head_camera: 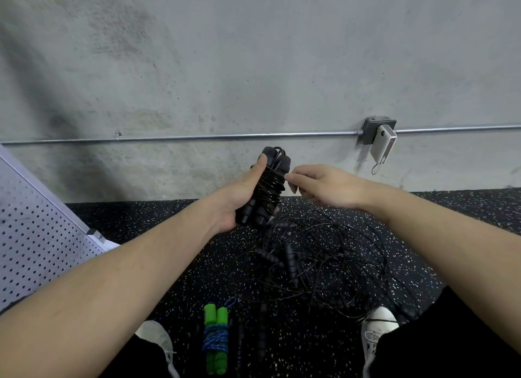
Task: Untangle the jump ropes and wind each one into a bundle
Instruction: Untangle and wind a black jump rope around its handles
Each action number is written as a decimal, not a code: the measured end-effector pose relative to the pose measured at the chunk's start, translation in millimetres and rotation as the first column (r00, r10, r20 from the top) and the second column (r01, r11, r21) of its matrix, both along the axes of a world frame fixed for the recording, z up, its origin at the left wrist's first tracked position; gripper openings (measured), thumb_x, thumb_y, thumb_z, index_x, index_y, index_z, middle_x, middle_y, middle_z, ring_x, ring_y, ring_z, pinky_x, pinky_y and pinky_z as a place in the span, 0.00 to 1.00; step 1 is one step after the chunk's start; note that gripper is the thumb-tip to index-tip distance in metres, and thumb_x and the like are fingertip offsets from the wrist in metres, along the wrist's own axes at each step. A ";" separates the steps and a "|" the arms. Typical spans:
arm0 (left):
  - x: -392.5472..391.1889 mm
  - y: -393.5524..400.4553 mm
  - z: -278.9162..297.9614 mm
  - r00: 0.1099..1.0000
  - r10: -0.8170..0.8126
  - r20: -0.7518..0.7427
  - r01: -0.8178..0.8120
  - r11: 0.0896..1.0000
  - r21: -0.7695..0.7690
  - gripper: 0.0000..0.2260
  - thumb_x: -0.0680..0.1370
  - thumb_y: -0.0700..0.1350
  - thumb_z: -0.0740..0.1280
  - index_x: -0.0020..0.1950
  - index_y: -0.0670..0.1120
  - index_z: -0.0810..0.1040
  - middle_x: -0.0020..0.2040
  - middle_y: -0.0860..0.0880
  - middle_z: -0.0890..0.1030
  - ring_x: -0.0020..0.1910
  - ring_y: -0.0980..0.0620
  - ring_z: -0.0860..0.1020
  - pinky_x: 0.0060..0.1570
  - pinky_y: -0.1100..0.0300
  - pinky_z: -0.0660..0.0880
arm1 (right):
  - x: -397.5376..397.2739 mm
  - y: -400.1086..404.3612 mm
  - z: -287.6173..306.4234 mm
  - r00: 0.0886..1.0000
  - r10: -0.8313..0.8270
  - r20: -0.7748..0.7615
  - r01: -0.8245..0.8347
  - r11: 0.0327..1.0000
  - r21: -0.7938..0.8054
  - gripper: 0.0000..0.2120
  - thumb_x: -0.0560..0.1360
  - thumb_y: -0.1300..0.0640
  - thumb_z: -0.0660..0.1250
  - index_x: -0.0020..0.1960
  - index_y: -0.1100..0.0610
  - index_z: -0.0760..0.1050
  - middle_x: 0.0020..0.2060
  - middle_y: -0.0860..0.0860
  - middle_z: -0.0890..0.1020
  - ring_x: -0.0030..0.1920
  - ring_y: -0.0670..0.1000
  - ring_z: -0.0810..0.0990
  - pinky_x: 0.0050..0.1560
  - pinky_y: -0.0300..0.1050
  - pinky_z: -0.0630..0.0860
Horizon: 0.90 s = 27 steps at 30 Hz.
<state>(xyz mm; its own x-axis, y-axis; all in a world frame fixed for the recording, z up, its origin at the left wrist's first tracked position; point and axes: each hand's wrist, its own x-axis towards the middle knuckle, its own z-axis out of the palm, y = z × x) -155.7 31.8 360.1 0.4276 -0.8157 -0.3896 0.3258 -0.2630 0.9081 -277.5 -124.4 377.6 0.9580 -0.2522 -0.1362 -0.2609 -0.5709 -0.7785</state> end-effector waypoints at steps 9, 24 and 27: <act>1.5 2.5 2.7 0.999 0.023 0.032 -0.020 0.996 -0.084 0.24 0.84 0.62 0.55 0.55 0.47 0.83 0.45 0.44 0.83 0.49 0.43 0.84 0.48 0.51 0.79 | -7.5 -11.5 7.8 0.983 -0.178 -0.052 0.170 0.977 -0.130 0.31 0.64 0.23 0.61 0.32 0.53 0.69 0.25 0.46 0.70 0.25 0.47 0.67 0.32 0.41 0.66; 4.3 11.5 4.9 0.972 -0.216 0.089 0.224 0.970 -0.095 0.18 0.76 0.55 0.70 0.58 0.44 0.77 0.45 0.40 0.85 0.31 0.45 0.83 0.32 0.56 0.80 | -11.9 -23.5 12.6 0.998 -0.033 -0.062 0.028 0.997 -0.072 0.11 0.65 0.45 0.80 0.44 0.47 0.84 0.29 0.47 0.82 0.26 0.44 0.69 0.31 0.40 0.62; 5.1 10.4 2.1 0.946 -0.245 0.211 0.260 0.965 -0.045 0.17 0.71 0.45 0.75 0.58 0.46 0.77 0.45 0.41 0.85 0.36 0.46 0.85 0.35 0.54 0.81 | -10.6 -25.2 13.0 0.996 -0.028 -0.088 0.022 0.997 -0.069 0.09 0.65 0.50 0.81 0.38 0.43 0.82 0.26 0.40 0.78 0.27 0.39 0.71 0.34 0.40 0.63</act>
<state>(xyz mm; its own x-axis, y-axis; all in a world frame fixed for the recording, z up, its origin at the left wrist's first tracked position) -150.7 42.2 362.2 0.2677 -0.9295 -0.2535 0.0649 -0.2451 0.9673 -288.1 -149.6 390.6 0.9362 -0.2872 -0.2026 -0.3423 -0.6140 -0.7112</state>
